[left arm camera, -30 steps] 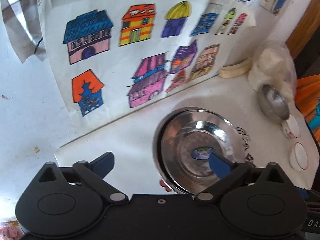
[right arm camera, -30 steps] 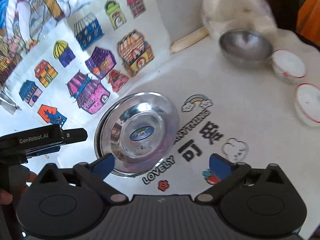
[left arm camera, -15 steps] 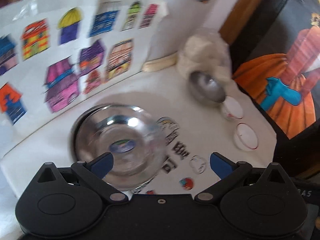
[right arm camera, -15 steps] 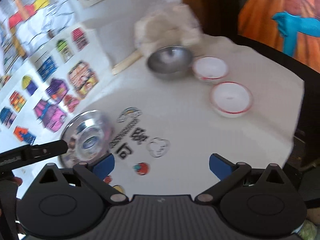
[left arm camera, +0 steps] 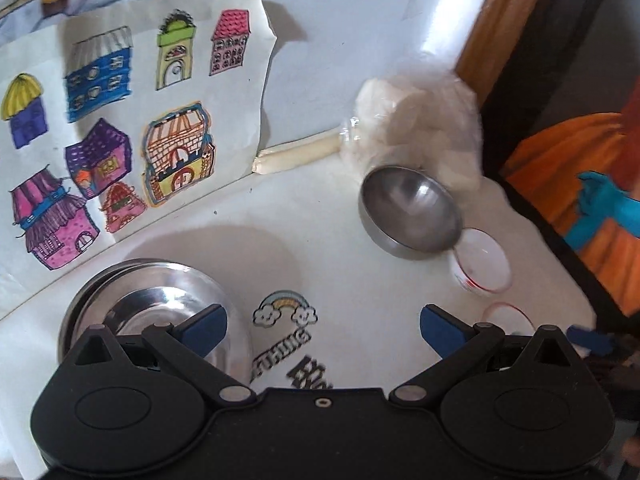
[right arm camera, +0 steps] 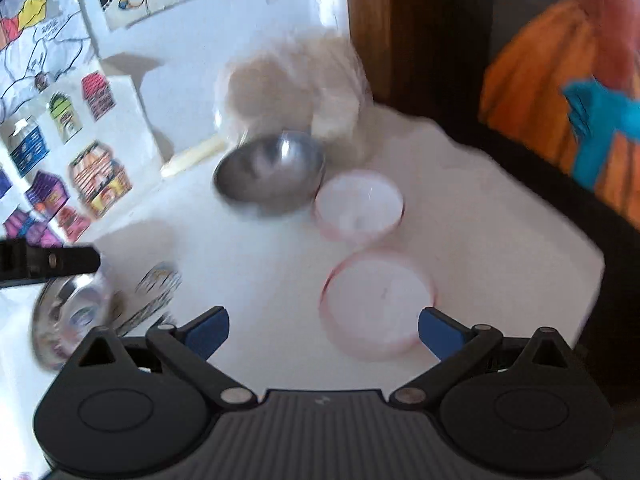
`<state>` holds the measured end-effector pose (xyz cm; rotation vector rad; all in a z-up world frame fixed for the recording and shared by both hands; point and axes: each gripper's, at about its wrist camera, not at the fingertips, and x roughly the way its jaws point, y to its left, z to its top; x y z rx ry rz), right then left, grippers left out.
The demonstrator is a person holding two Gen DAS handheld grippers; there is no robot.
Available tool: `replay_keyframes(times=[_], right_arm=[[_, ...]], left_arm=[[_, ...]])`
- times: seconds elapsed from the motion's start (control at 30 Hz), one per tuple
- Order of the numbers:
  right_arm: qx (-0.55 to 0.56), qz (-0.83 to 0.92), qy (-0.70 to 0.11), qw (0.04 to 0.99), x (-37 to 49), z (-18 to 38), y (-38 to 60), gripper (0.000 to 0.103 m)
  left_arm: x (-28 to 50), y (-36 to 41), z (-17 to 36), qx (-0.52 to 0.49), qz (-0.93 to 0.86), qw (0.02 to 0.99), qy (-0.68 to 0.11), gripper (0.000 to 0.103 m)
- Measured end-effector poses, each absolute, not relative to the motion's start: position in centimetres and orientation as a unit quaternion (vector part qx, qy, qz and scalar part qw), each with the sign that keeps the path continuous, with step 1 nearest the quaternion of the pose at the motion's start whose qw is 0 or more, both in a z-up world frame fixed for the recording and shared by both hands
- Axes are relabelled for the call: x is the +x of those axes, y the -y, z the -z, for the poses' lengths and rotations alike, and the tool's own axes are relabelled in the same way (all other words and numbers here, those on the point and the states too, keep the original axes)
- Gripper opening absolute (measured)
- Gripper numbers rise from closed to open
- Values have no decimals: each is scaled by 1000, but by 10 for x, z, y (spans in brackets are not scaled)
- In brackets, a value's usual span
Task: Organize plates and bowls
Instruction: 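Withdraw the left gripper from the stack while the right gripper moves toward the bowls, then close the left gripper on the steel bowl rim while the right gripper closes too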
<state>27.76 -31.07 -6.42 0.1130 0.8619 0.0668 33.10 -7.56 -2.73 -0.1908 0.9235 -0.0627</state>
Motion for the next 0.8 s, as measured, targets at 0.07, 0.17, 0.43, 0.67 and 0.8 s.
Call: replay_keyframes(times=[0.07,0.17,0.43,0.67,0.8], right_arm=[[50,-45,-409,910,299,67,326,103],[45,-60,-407,910,328,63,345,103],[44,-119,-412,902,388,60,359,99],[50,-155,-443,882,423,77,346,85],[39,-166,-453,875,437,84,338,77]], left_arm=[[344,87,35,-99,11,892,-441,102],[366,103,43,-115,-18,888,-444,102],[417,134,61,-124,-52,880,-456,102],[447,137,82,-138,-73,862,-482,102],[458,140,86,-129,-78,862,-485,93]])
